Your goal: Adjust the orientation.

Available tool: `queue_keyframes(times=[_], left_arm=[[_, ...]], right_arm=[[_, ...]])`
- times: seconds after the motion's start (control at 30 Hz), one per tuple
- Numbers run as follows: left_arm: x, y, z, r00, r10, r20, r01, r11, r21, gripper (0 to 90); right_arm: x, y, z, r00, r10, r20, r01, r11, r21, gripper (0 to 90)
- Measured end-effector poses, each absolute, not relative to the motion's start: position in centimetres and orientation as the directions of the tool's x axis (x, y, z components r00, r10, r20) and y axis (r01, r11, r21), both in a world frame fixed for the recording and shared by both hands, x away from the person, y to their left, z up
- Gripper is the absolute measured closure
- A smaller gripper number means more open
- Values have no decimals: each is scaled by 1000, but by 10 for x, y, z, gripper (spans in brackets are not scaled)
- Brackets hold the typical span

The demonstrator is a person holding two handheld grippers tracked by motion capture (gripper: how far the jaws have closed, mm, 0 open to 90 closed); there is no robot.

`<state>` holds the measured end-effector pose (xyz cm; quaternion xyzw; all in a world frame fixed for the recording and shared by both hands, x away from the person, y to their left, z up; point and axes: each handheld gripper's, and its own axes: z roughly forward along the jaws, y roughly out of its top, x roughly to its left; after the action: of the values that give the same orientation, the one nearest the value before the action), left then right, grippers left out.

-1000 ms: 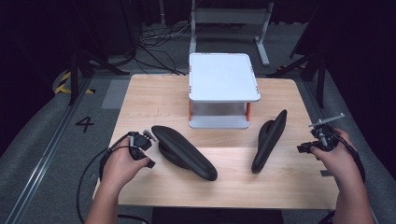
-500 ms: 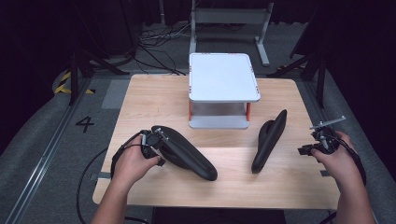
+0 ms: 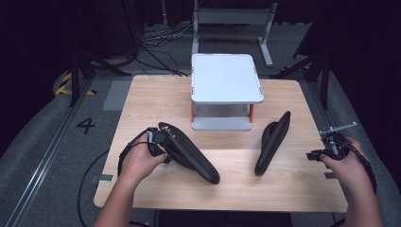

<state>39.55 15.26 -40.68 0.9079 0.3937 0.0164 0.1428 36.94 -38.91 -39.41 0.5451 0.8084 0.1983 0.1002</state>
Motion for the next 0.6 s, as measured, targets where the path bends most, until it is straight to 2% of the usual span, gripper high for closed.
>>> queue_keyframes(times=[0.27,0.6], left_arm=[[402,140,-395,703,709,-59,676,-641,364,627],[412,115,-395,730,681,-62,643,-653,401,624]], right_arm=[[364,-393,-397,-368,928,55,851,313,421,712],[358,-400,-398,-350,935,58,859,296,417,711]])
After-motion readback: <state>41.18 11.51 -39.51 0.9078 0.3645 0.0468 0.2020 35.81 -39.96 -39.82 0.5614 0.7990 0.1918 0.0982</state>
